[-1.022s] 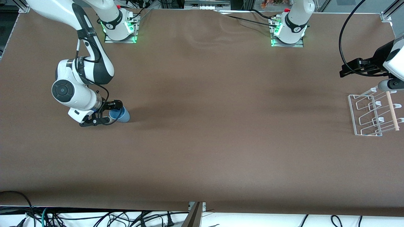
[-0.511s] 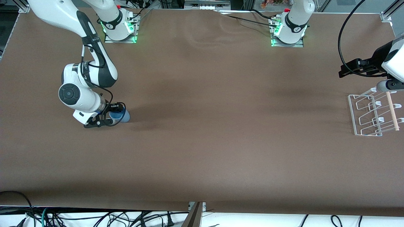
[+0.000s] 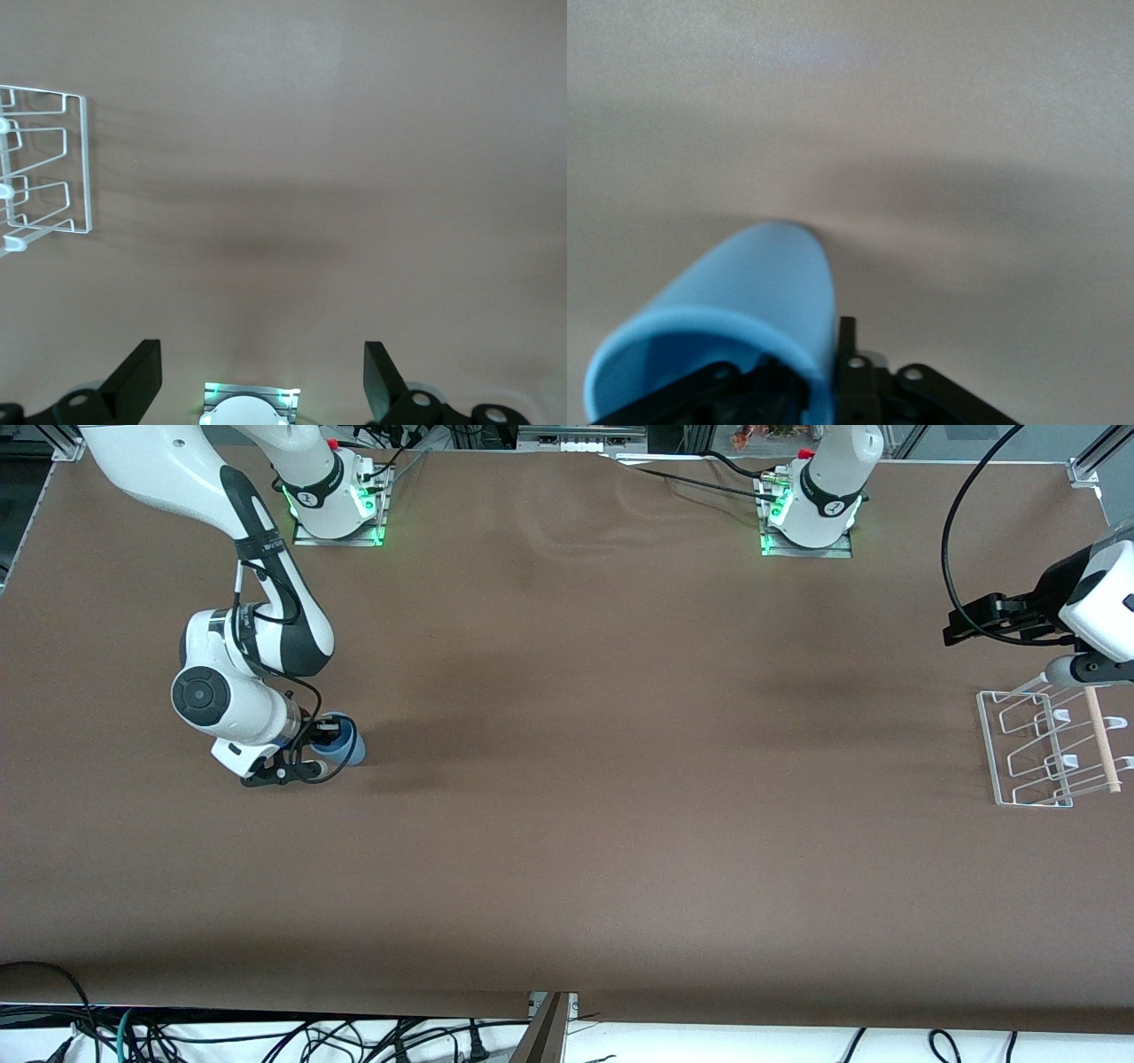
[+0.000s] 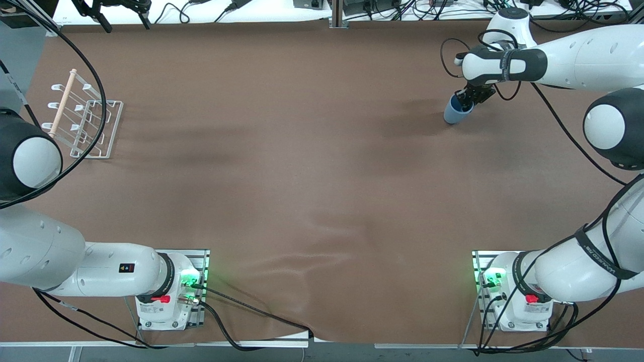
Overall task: Transfer cup to left arm and place on rack
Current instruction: 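Lift the cup with the right gripper while the left gripper approaches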
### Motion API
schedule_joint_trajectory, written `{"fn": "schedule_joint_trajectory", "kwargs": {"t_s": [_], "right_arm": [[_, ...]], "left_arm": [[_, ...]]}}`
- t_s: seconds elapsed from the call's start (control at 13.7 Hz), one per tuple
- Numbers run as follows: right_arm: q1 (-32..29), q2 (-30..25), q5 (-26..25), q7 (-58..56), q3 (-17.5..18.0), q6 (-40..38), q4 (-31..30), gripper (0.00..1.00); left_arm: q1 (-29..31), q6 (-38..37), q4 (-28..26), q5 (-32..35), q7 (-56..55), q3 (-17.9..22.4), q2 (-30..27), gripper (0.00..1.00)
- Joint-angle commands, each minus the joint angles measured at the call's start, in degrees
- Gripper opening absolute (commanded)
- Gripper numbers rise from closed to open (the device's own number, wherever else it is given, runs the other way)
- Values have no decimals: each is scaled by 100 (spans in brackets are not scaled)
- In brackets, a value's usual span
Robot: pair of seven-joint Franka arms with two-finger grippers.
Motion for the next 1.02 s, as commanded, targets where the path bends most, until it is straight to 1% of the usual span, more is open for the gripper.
{"fn": "schedule_joint_trajectory", "kwargs": {"t_s": [0.0, 0.22, 0.44, 0.58, 0.73, 0.88, 0.95], "right_arm": [[8, -28, 174, 11, 42, -443, 267, 0], [26, -45, 657, 46, 51, -1479, 881, 0], [209, -54, 1096, 870, 60, -2657, 1497, 0], [368, -81, 1597, 1493, 60, -3220, 1787, 0], [631, -81, 2211, 2300, 69, -3748, 2103, 0], [903, -81, 2773, 3346, 121, -3908, 2332, 0], [1009, -81, 3142, 3830, 139, -3917, 2473, 0]], "left_arm": [[32, -12, -109, -259, 279, -4, -1, 100], [50, 128, -127, -418, 1543, 4, 8, 100], [67, 173, -144, -1049, 2659, 13, 69, 100], [85, 225, -232, -1436, 3669, 13, 157, 100], [85, 636, -442, -1814, 4540, 4, 236, 100], [24, 962, -619, -2184, 5086, 4, 333, 100], [-12, 1033, -619, -2220, 5289, -39, 368, 100]]}}
